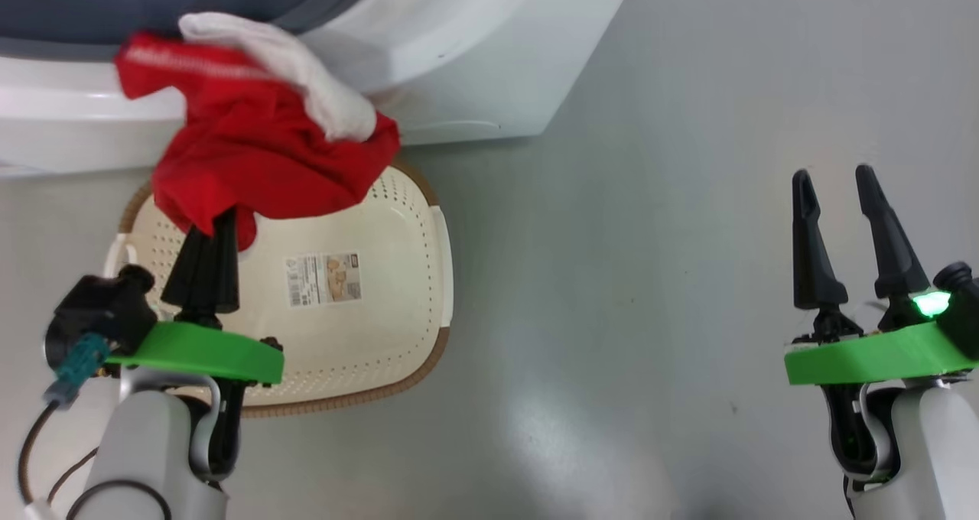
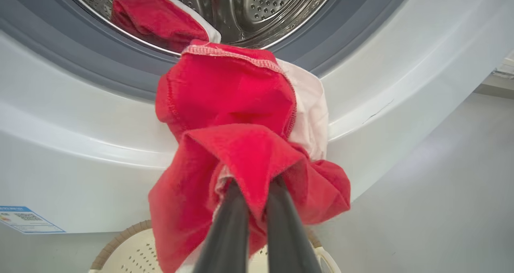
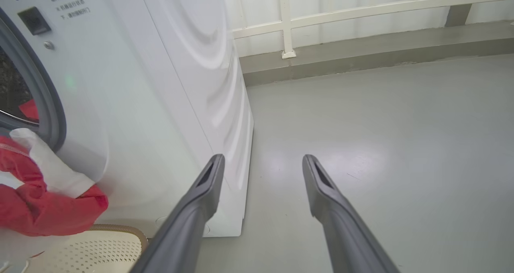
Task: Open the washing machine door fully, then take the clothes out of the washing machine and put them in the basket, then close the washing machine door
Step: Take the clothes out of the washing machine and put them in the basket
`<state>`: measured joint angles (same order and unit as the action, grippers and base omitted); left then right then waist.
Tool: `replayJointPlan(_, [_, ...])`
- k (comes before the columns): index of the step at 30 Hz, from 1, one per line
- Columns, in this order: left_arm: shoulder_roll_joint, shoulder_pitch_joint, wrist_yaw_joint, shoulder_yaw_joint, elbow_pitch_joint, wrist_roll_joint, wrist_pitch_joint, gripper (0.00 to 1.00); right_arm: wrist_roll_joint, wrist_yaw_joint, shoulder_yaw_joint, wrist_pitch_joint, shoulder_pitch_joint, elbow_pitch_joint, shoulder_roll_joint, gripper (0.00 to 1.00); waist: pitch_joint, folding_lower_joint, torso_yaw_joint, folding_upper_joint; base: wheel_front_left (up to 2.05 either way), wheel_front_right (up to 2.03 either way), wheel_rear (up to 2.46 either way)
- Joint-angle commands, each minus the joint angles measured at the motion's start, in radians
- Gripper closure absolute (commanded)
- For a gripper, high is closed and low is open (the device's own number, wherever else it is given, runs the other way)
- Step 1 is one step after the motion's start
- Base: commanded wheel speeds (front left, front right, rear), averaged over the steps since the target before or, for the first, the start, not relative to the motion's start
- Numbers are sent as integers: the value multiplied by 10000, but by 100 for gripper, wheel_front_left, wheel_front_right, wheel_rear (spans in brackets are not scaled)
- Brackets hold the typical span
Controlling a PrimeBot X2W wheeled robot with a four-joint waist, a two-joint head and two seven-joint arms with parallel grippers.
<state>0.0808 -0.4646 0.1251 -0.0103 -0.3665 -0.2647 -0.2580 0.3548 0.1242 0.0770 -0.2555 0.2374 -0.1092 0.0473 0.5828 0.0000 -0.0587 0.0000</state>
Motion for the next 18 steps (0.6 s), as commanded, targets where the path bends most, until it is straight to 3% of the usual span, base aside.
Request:
replayJointPlan(1, [295,-115,55,-253,-32,87,-38,100,3,65,-273,-63,74,283,30,0,318,0,-86,0,0,0,0])
replayJointPlan(18, [625,-1675,55,10,-3222,361,-38,100,69,65,-189,-63,587,585,30,0,1842,0,-328,0,0,0,0])
